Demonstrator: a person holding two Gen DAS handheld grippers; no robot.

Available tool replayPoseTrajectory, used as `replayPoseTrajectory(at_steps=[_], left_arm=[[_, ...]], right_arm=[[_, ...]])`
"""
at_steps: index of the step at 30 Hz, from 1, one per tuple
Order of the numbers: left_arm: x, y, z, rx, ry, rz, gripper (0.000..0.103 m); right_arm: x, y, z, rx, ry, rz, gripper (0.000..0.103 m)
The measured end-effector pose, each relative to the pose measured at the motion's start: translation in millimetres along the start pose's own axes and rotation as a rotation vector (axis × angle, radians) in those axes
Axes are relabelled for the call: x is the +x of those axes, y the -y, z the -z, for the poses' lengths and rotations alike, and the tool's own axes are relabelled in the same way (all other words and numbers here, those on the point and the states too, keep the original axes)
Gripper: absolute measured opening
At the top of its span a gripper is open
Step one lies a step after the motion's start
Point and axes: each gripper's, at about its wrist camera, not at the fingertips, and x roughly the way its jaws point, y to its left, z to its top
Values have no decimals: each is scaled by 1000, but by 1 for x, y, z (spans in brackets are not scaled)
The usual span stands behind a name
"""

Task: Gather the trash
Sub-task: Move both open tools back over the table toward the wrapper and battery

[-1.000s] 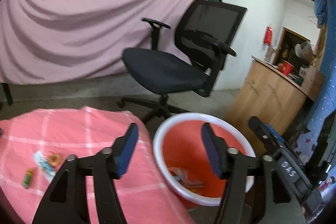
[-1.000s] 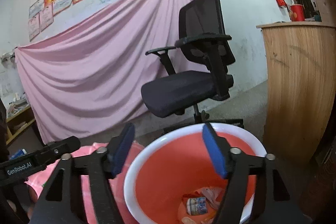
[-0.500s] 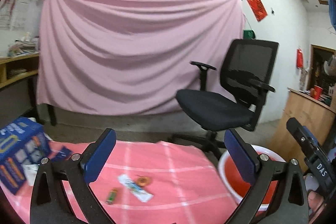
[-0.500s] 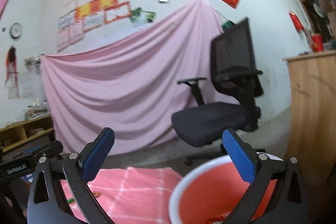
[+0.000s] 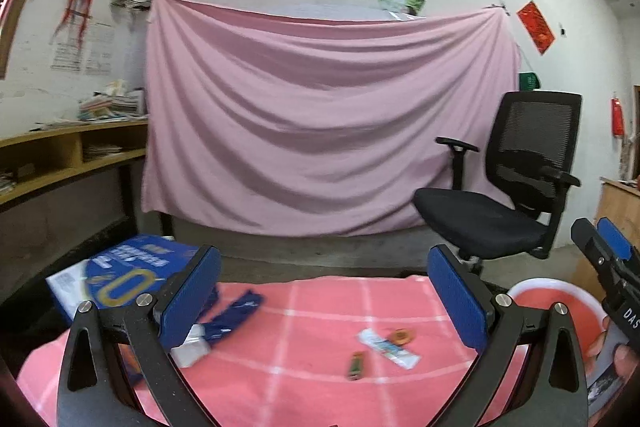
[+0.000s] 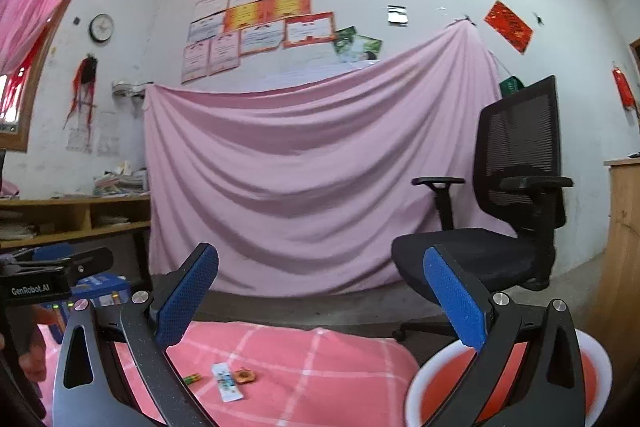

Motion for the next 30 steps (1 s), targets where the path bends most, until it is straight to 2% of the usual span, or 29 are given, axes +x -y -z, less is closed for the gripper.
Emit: replayPoseTrajectory(at_steps=[4, 8, 16, 22, 25, 27, 29, 30], left_arm=[[-8, -22, 12, 18, -6, -49, 101], [-6, -42, 26, 33, -46, -74, 101], [12, -66, 45, 46, -187, -71, 101], [21, -84, 58, -45, -301, -28, 100], [24, -90, 64, -95, -353, -33, 96], [27, -95, 64, -128, -384, -37, 85], [29, -98, 65, -161, -412, -45, 80], [31, -100, 67, -179, -425, -40, 78]], right_arm=[[9, -15, 7, -16, -38, -29, 103], [20, -28, 15, -42, -99, -57, 103], [48, -44, 36, -47, -288, -117, 103], [69, -54, 50, -42, -428, -184, 102], [81, -61, 58, -53, -516, -223, 93], [89, -67, 64, -69, -575, -248, 86], [99, -74, 72, -80, -655, -288, 83], [104, -79, 77, -91, -701, -304, 74]])
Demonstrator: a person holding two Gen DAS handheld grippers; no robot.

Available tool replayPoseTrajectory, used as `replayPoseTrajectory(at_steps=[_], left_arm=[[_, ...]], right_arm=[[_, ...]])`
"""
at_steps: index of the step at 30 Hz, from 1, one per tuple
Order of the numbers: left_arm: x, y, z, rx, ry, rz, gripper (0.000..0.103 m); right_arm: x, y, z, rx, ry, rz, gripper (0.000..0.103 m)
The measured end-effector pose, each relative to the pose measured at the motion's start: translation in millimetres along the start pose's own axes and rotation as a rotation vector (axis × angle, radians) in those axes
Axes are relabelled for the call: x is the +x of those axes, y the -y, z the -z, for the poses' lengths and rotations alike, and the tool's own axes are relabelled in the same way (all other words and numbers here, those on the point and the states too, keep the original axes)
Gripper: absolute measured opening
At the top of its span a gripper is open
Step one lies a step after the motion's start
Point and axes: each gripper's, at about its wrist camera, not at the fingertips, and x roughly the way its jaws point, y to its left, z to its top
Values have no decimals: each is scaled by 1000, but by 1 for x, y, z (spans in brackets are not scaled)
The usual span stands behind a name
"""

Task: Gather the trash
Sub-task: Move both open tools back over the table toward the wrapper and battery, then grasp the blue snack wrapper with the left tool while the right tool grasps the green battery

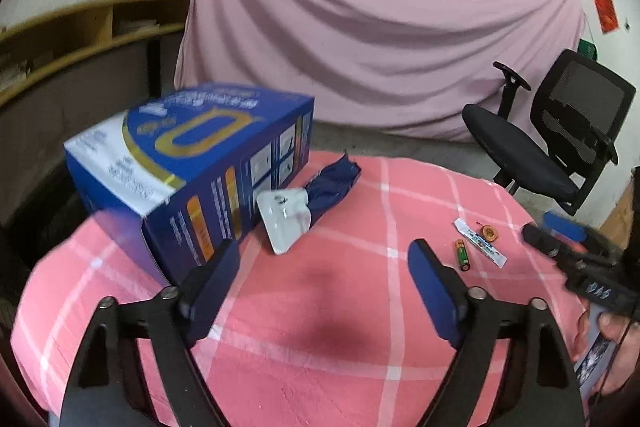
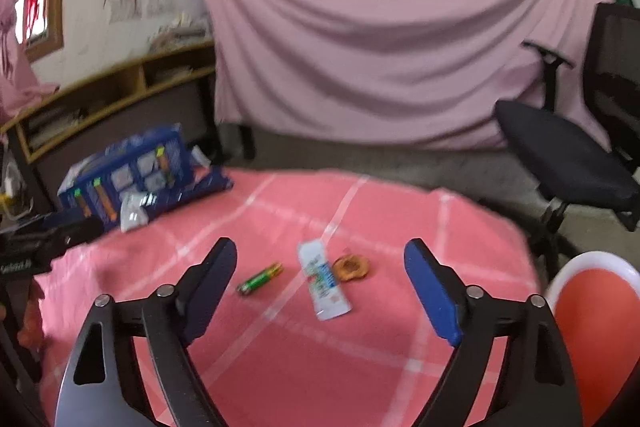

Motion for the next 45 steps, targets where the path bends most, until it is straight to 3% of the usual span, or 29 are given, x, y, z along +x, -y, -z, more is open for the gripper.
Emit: replayPoseTrajectory(at_steps=[2, 6, 11, 12, 16, 25, 27, 34, 40, 45], left_arm=[[3, -2, 0, -16, -23, -9, 69], [7, -6, -3, -49, -55, -5, 57], [13, -9, -5, -89, -75, -14, 57], [14, -9, -6, -105, -77, -20, 57], [19, -9, -10, -165, -69, -33, 57], [28, -14, -12, -288, -48, -56, 56], [31, -13, -12, -292, -58, -57, 40], [33, -16, -14, -299, -80, -64, 12], [27, -6, -15, -238, -62, -46, 9], [13, 10, -4, -157, -78, -1, 7]], right_arm=[[19, -6, 1, -17, -100, -38, 66], [39, -16, 2, -26, -181, -94, 52], [59, -19, 6, -5, -262, -111, 52], [58, -17, 6, -2, -265, -111, 51], [53, -12, 7, 12, -262, -87, 32], [52, -6, 6, 20, -263, -82, 22], [55, -7, 5, 18, -264, -81, 21], [56, -5, 5, 26, -262, -77, 17], [51, -1, 8, 31, -256, -81, 8], [42, 1, 13, 17, -250, -99, 8]])
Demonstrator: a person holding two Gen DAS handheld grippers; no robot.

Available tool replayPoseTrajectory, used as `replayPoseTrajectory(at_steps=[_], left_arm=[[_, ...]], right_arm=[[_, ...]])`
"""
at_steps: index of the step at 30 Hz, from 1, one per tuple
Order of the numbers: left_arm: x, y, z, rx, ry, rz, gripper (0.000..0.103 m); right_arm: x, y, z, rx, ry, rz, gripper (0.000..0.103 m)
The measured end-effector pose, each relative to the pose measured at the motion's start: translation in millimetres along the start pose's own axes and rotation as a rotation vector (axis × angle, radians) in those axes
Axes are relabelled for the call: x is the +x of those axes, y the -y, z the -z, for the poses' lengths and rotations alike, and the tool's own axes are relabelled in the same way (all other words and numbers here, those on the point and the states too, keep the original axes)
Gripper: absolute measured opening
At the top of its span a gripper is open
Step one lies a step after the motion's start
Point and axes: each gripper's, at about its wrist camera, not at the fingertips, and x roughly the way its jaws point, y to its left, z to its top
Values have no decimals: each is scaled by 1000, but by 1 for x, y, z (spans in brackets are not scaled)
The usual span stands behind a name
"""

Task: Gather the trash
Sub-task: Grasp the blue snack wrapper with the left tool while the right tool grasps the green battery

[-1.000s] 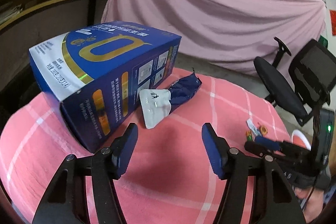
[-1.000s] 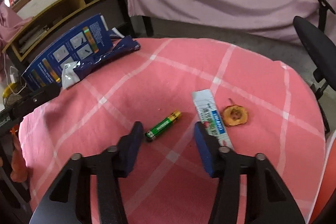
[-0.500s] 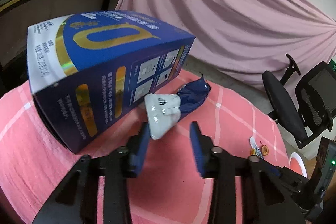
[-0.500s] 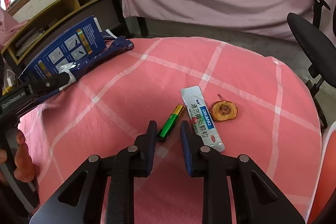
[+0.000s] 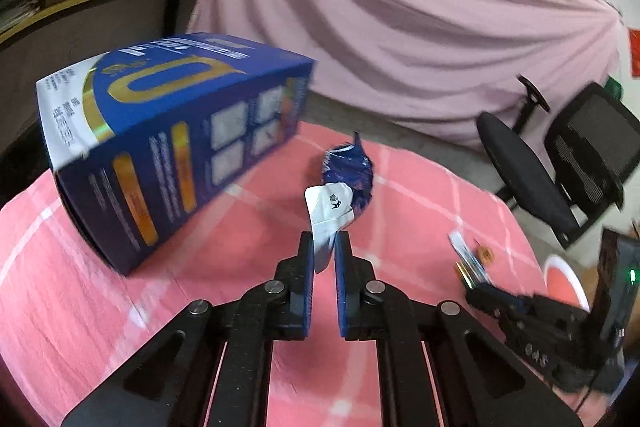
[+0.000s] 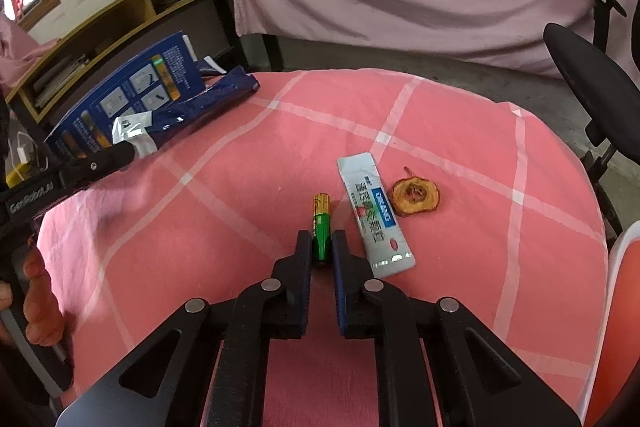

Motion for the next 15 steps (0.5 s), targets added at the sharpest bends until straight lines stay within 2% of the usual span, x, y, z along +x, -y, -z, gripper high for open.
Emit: replayPoseTrajectory(at_steps=[11, 13, 14, 15], left_arm=[[-25, 27, 40, 182, -81, 48, 8], [-25, 29, 44, 193, -94, 51, 18], [-20, 32, 44, 192, -102, 53, 31], [-20, 33, 45, 186, -101, 53, 39]], right_arm=[[-19, 2, 17, -7, 0, -29, 8], [-20, 2, 18, -5, 2, -31, 9], [-20, 2, 18, -2, 2, -30, 9], [-19, 3, 18, 1, 0, -28, 9]])
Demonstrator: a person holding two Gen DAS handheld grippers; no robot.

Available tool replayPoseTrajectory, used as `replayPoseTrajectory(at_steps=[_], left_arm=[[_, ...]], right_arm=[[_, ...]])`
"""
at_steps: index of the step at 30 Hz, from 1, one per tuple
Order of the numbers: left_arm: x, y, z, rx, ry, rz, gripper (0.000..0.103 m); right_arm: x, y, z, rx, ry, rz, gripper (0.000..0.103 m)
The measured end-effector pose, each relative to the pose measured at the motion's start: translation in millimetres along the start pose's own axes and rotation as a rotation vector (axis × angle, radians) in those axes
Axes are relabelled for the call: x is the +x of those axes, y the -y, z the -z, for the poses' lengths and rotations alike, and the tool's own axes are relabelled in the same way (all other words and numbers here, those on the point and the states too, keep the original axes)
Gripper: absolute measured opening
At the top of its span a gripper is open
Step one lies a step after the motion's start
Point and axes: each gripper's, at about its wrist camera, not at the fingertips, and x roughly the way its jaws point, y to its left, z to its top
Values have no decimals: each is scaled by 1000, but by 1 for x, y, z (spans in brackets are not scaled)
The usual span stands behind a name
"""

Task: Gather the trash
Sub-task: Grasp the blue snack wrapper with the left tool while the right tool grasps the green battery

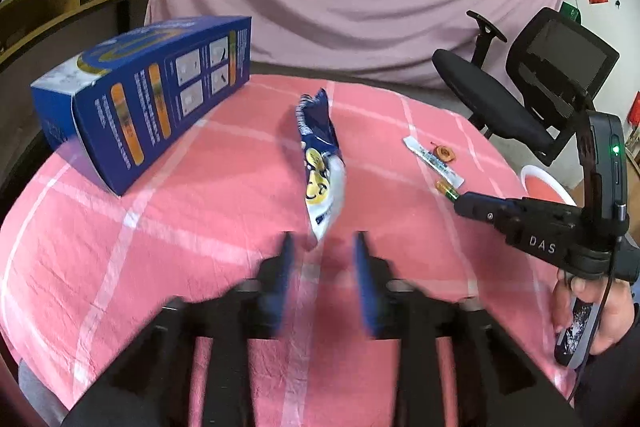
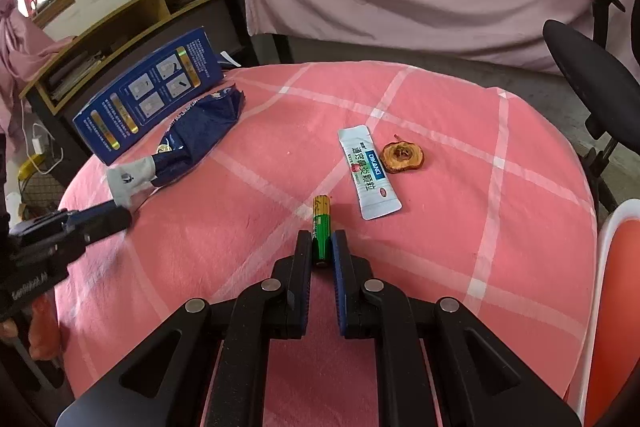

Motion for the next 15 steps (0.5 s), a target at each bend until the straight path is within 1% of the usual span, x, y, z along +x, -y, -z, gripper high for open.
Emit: replayPoseTrajectory(at_steps=[4, 8, 12, 15], left_arm=[[-2, 1, -4, 12, 22, -26, 41], [9, 6, -17, 38, 4, -52, 41], [23, 11, -28, 65, -6, -93, 41], [37, 14, -34, 79, -42, -109, 41]], right_arm=[[0, 4, 0, 17, 1, -6, 9], [3, 7, -2, 29, 0, -14, 10], [10, 6, -7, 21, -9, -21, 21], [11, 6, -7, 17, -15, -15, 22]])
